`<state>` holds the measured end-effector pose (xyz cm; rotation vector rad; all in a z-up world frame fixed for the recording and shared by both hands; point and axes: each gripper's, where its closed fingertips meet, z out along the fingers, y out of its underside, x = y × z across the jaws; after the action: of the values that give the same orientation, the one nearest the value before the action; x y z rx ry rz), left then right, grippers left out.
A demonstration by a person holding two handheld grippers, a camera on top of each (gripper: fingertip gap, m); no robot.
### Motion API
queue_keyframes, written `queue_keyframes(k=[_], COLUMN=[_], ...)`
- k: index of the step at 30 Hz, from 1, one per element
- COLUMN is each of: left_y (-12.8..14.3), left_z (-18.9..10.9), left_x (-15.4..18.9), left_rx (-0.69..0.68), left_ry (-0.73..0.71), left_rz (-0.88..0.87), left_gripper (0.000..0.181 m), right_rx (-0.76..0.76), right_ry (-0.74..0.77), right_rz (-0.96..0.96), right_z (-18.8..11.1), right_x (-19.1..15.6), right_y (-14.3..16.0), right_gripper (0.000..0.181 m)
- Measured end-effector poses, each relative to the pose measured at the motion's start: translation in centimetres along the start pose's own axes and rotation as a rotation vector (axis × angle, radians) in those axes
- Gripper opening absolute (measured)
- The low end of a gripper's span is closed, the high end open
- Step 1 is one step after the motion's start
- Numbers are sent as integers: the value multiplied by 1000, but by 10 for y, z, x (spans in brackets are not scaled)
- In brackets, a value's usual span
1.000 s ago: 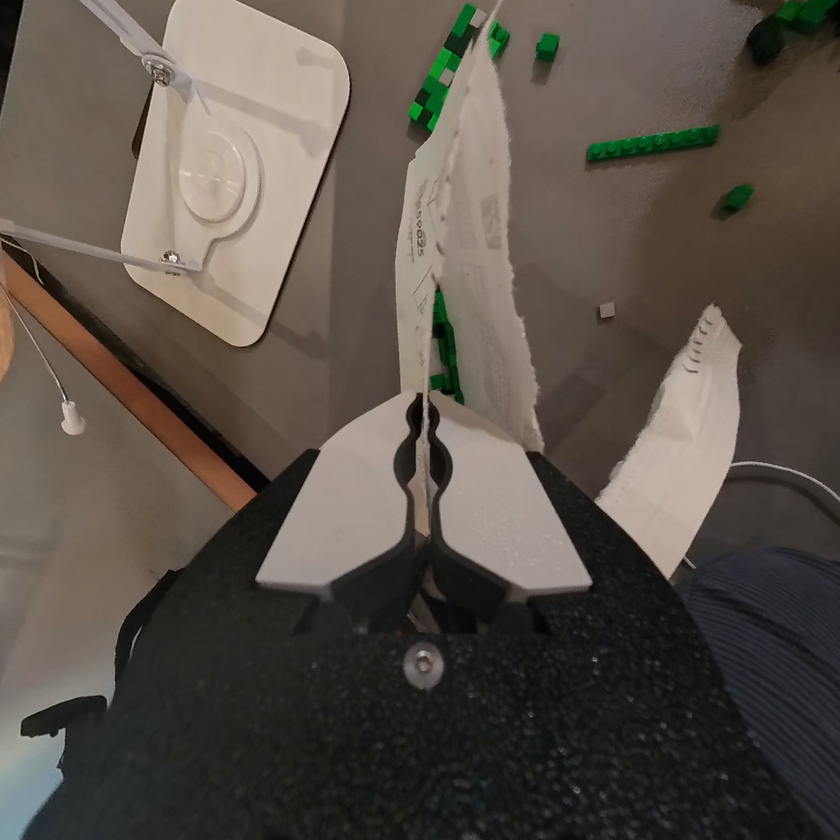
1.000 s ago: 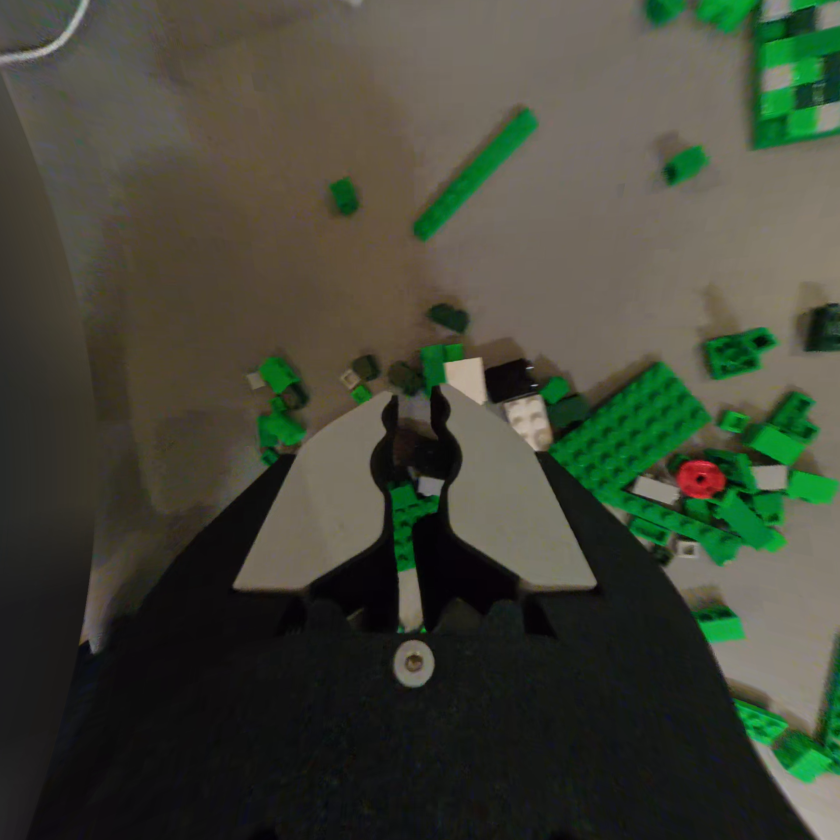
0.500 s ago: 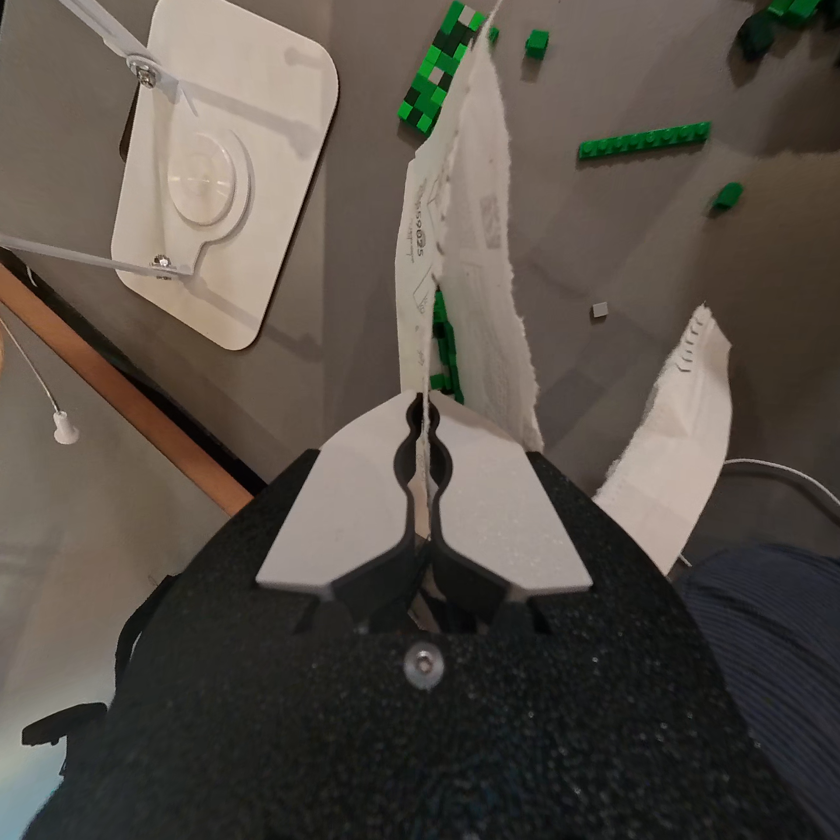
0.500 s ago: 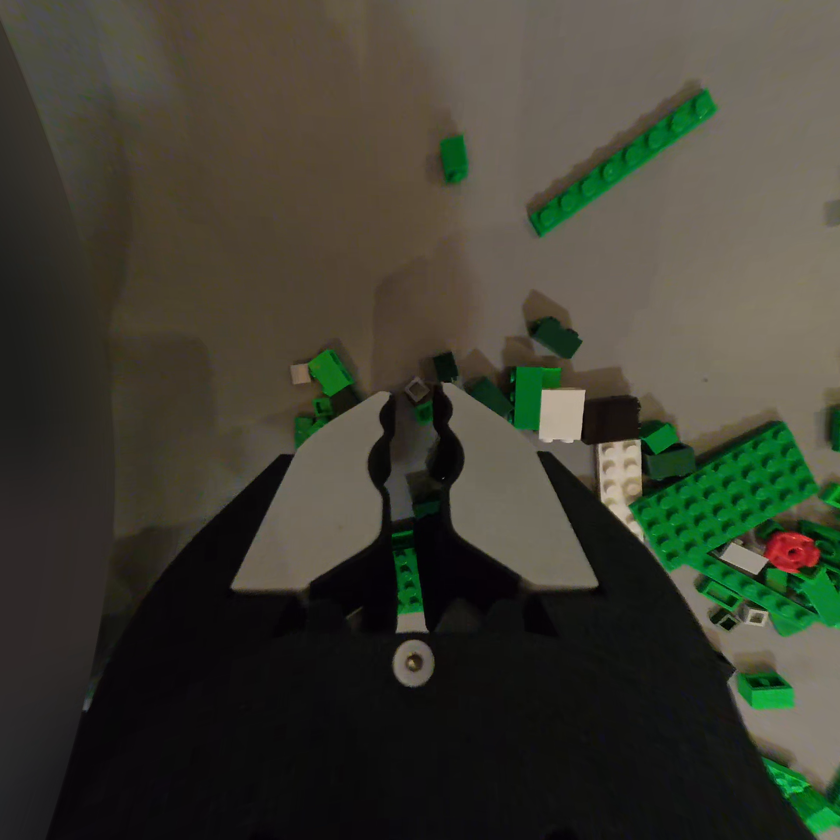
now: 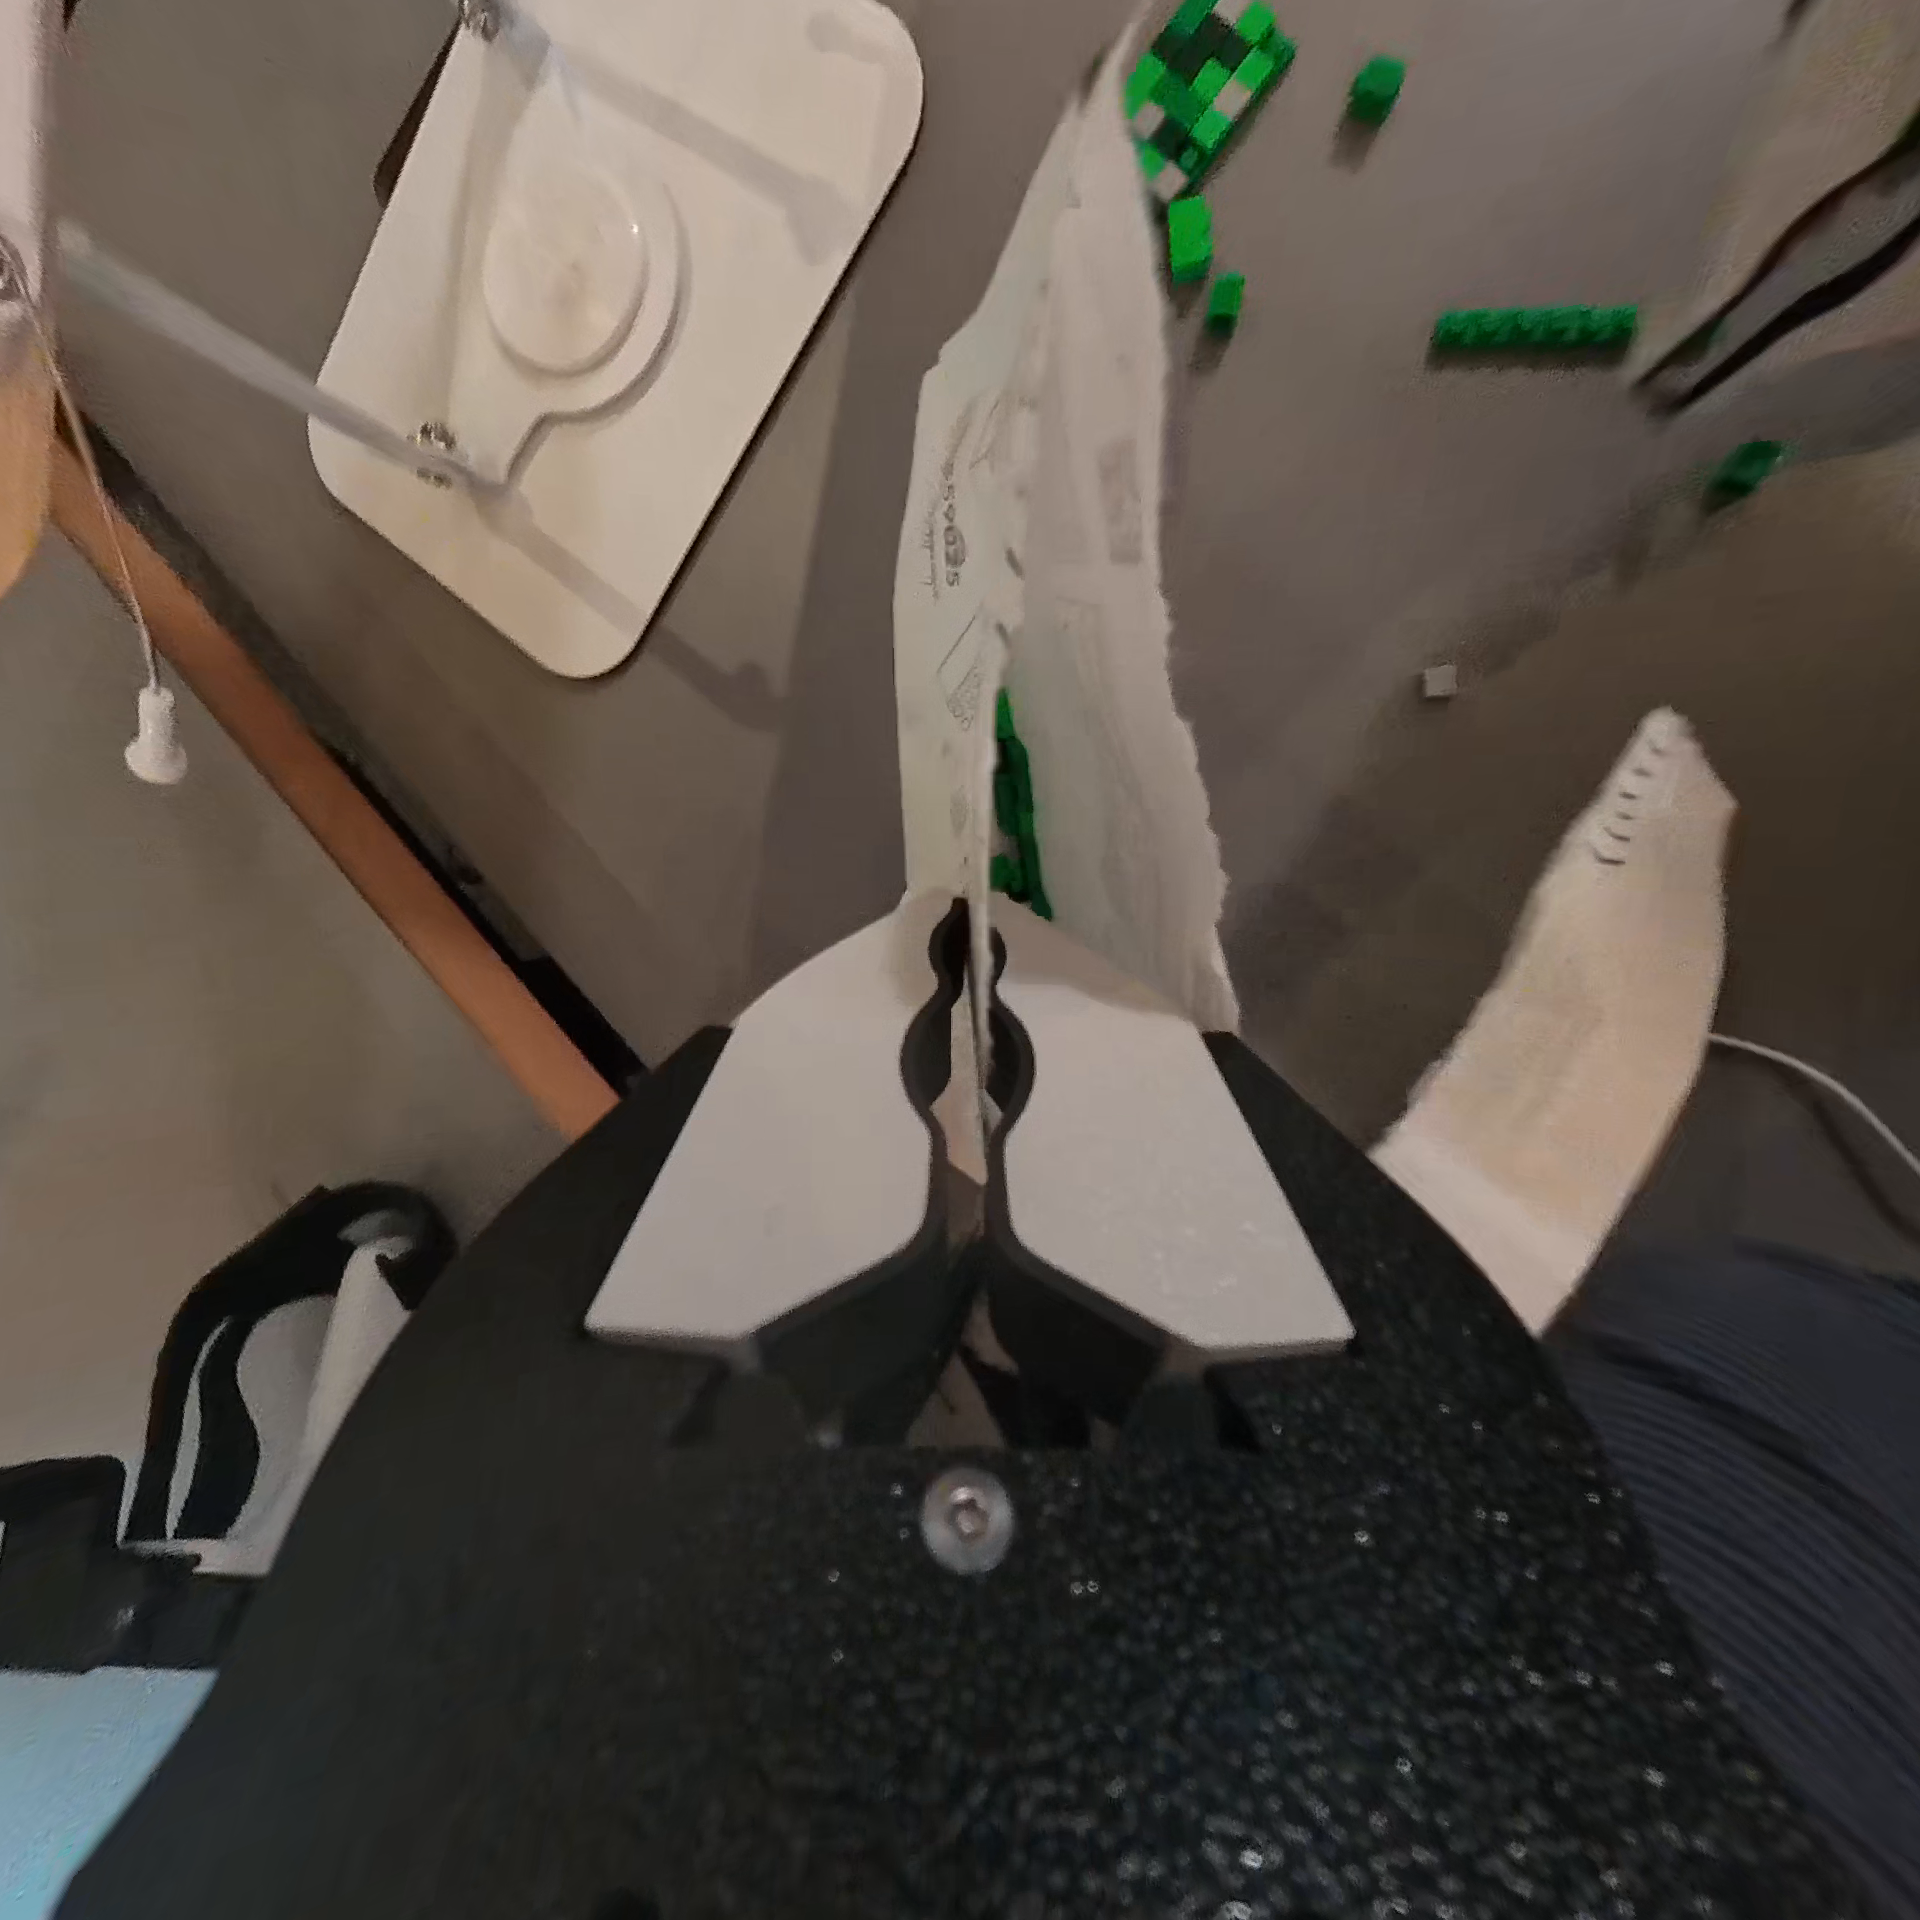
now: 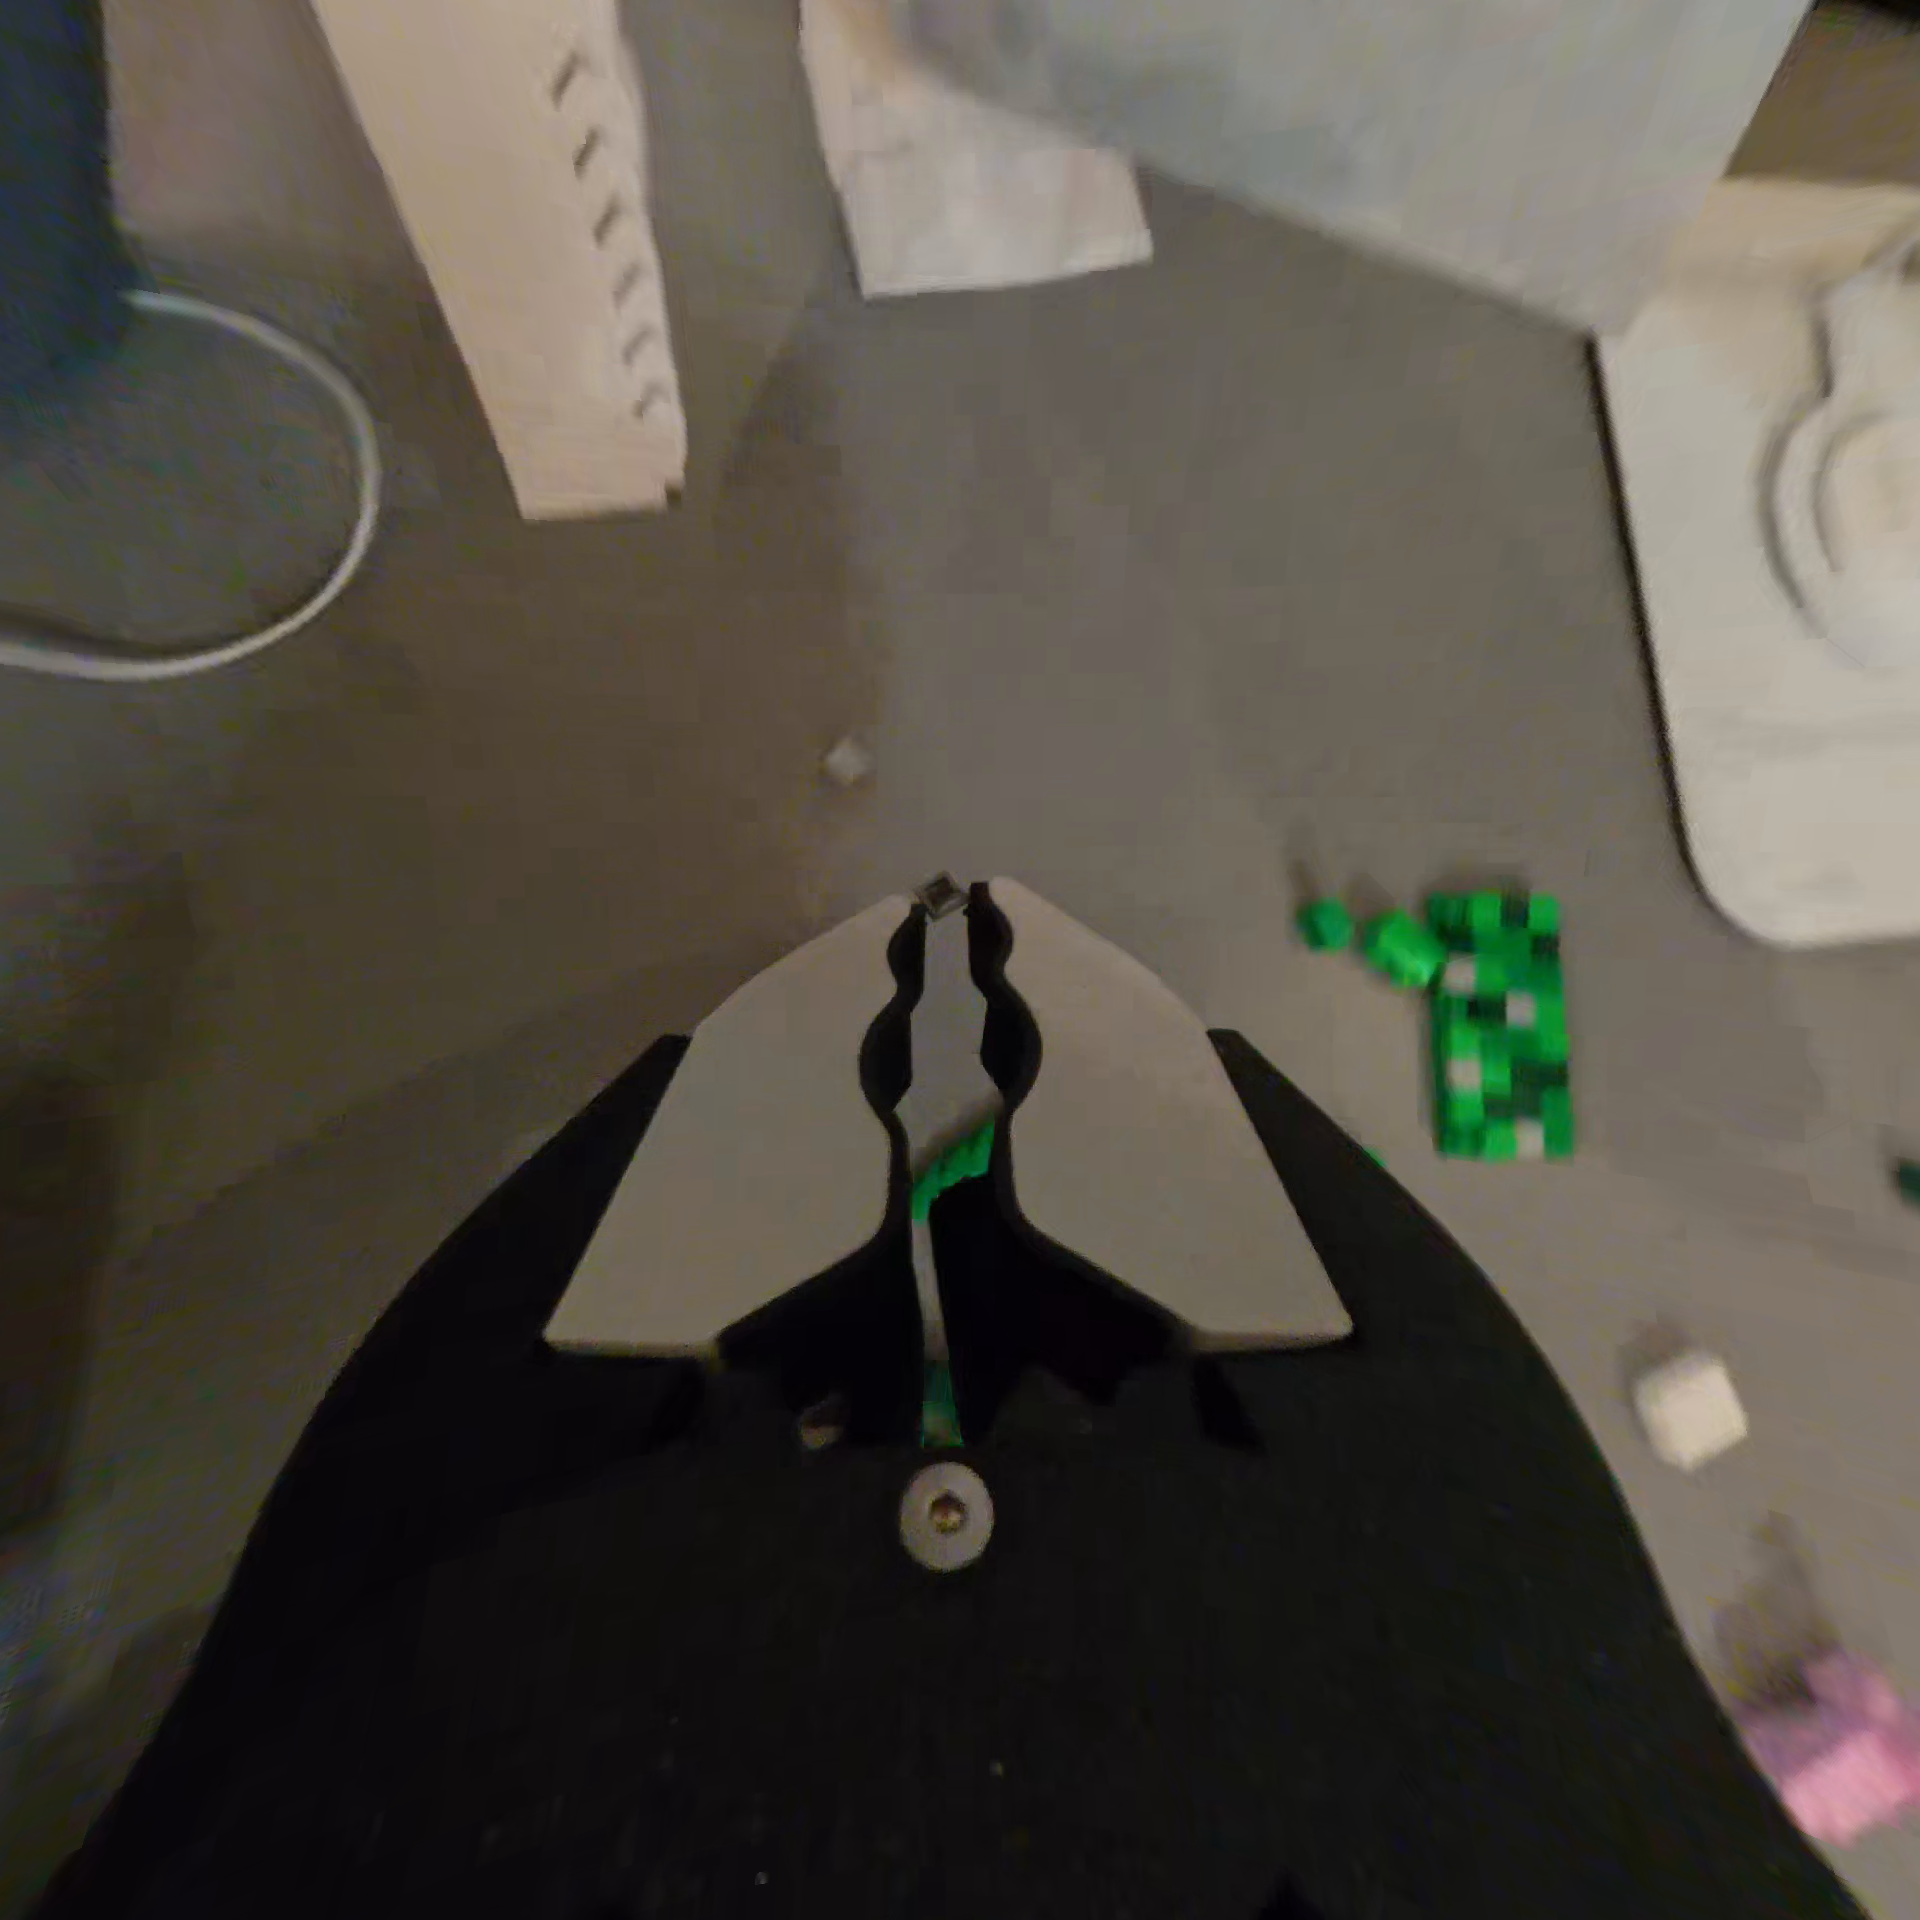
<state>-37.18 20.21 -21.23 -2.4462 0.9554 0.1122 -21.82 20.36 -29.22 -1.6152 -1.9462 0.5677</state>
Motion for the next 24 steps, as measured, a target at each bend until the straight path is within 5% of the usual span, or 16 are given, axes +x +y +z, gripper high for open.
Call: queue_keyframes(k=[6, 14, 19, 24], left_y=[3, -5, -6, -11], left_z=[1, 1, 2, 3], left_x=[-1, 4, 6, 7], left_rx=[-15, -14, -17, -10], left_ry=[-3, -1, 2, 4], left_rz=[-5, 36, 44, 55], left_gripper=[0, 0, 0, 0], right_rx=[-134, -88, -87, -233], right_ry=[-80, -106, -136, -237], right_rz=[-69, -29, 3, 40], right_z=[49, 47, -2, -53], right_x=[0, -3, -10, -43], right_y=[-2, -4, 14, 82], right_gripper=[9, 19, 16, 16])
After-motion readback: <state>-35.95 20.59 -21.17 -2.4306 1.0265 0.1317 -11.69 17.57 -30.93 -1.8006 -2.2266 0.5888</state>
